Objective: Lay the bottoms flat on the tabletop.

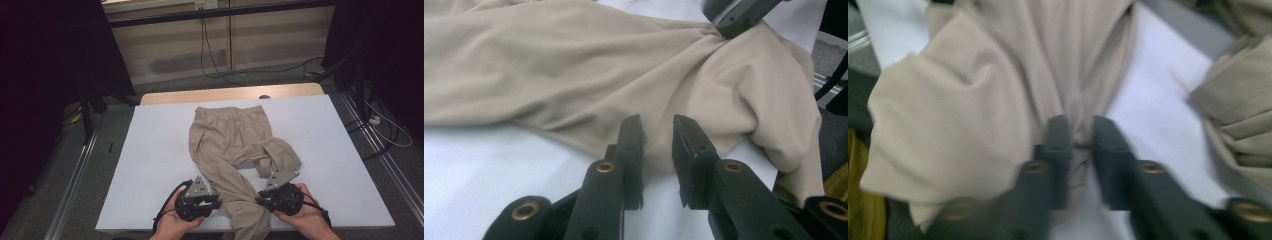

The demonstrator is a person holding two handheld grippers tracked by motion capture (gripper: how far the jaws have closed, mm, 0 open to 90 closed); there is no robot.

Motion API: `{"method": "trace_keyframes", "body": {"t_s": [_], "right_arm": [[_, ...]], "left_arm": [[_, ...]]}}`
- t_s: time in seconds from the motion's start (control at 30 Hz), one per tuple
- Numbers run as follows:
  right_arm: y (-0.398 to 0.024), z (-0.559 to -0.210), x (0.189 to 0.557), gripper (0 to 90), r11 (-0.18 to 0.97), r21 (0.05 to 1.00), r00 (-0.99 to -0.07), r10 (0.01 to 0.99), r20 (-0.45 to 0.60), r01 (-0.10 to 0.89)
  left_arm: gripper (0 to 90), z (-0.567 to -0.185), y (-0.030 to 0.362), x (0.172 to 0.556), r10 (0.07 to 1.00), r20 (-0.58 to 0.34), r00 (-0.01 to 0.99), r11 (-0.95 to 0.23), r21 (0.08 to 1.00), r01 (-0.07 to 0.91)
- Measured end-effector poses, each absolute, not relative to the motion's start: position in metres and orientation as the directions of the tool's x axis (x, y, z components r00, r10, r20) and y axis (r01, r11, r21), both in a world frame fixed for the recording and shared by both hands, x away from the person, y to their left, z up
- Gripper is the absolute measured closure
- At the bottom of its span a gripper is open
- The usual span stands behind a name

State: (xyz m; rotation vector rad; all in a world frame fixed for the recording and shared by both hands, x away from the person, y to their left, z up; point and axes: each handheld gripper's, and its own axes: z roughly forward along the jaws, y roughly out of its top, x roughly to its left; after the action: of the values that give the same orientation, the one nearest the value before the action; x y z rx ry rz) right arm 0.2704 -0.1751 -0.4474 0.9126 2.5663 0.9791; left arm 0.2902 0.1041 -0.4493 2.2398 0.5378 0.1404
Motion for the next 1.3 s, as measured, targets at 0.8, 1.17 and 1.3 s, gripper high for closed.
{"method": "trace_keyframes", "body": {"t_s": [0.8,1.17,1.3], "right_arm": [[-0.119,-0.457,0.232,89.2,0.596,0.688,-0.873,0.474,0.116,0.415],[-0.113,-0.447,0.248,61.5,0.518,0.743,-0.862,0.483,0.153,0.423],[-0.125,-0.444,0.276,61.7,0.503,0.75,-0.814,0.576,0.079,0.43]], "left_arm": [[89.9,-0.447,0.115,0.255,0.342,-0.127,0.931,-0.687,0.642,0.34],[80.8,-0.44,0.15,0.253,0.396,-0.162,0.904,-0.612,0.688,0.391],[68.4,-0.439,0.153,0.261,0.44,-0.128,0.889,-0.589,0.706,0.393]]}}
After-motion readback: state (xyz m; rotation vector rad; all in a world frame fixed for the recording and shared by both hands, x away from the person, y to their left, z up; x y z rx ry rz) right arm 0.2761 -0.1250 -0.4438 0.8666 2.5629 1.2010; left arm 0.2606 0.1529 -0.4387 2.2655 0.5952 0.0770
